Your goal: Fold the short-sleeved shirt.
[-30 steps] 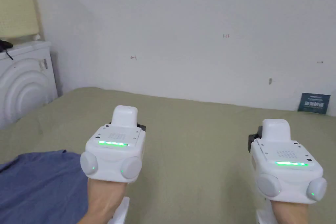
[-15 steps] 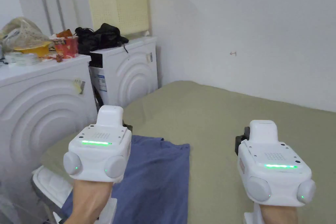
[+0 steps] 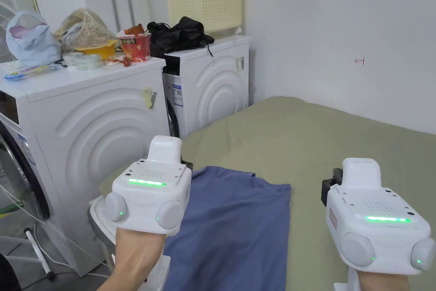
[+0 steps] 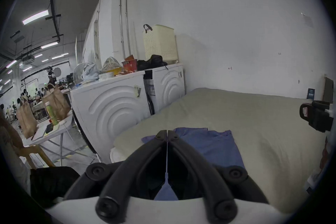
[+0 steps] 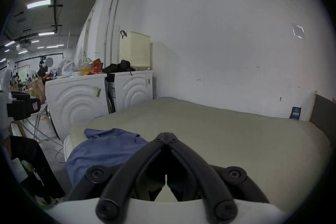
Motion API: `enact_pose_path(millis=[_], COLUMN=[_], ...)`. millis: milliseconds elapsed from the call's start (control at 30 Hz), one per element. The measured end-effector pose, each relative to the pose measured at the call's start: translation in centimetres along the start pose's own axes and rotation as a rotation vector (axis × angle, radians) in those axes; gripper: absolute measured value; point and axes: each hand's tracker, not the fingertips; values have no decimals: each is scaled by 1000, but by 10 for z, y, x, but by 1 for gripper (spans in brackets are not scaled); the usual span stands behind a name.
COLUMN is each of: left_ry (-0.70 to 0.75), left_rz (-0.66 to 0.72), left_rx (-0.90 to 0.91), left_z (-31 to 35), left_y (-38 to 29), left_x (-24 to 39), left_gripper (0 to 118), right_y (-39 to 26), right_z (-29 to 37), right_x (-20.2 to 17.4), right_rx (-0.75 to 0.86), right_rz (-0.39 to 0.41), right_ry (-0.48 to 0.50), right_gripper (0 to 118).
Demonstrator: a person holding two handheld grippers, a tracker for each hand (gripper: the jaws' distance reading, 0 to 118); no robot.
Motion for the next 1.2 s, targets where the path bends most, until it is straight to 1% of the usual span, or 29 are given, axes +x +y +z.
enact_pose_path(millis=[100,333,400,433,467,500,533,567,600,633,700,733,767,800,833,867,900,933,967,1000,1033,1067,1100,1167,1200], left_ry=[-43,-173,-190,-206,-210,-231,-270,-309,-330,-299,-183,-158,-181,-216,-229,-223,-213,-220,-224,-201,-221,-197,-204,-210,-244], left_rz=[28,-8,0,6,21,26,34,39,30,24,-108,-143,-116,-94,-81,-71,-76,-78,-85,-118,-99,-108,-109,-131,-121], left_rx=[-86,-384,-435,-466,-492,-517,-551,-617,-687,-663,-677,-675,-685,-733,-767,-752,-736,-745,-738,-708,-707,-704,-703,-644,-615], left_z=[-31,-145,-177,-191,-202,-209,-213,-222,-231,-233,-238,-243,-246,-250,-252,-251,-248,-252,-250,-247,-245,-226,-219,-197,-182], left_y=[-11,-56,-69,-74,-77,-79,-80,-83,-88,-94,-101,-107,-112,-116,-120,-121,-119,-114,-109,-103,-98,-91,-87,-70,-54], left_x=[8,49,60,65,70,73,78,83,88,92,103,106,107,111,112,110,108,109,110,110,110,118,120,127,131], left_gripper=[1,1,3,5,20,53,53,67,95,118,111,111,111,110,105,100,98,90,64,23,0,0,0,0,0], right_y=[-9,-48,-59,-65,-70,-74,-78,-82,-85,-88,-93,-96,-98,-99,-100,-101,-101,-100,-99,-98,-96,-94,-91,-88,-86], right_z=[-10,-52,-64,-71,-77,-81,-85,-88,-89,-90,-90,-90,-89,-88,-86,-84,-82,-79,-74,-69,-62,-54,-44,-24,-14], right_x=[5,10,12,14,15,17,19,22,25,28,34,37,40,43,46,49,52,56,60,64,69,75,81,97,107], right_rx=[-46,-143,-162,-176,-187,-193,-202,-208,-212,-217,-229,-236,-241,-246,-249,-252,-253,-254,-254,-252,-252,-248,-245,-223,-221], right_rz=[4,6,-5,1,16,24,29,28,26,23,10,7,5,5,6,9,11,9,3,-4,-7,-8,-8,-6,-3], right_ry=[-9,16,25,29,39,42,44,47,47,42,38,34,30,27,25,22,16,7,2,-4,-14,-21,-30,-71,-94], right_gripper=[0,0,0,0,0,0,0,0,0,0,0,0,0,0,0,0,0,0,0,0,0,0,0,0,0])
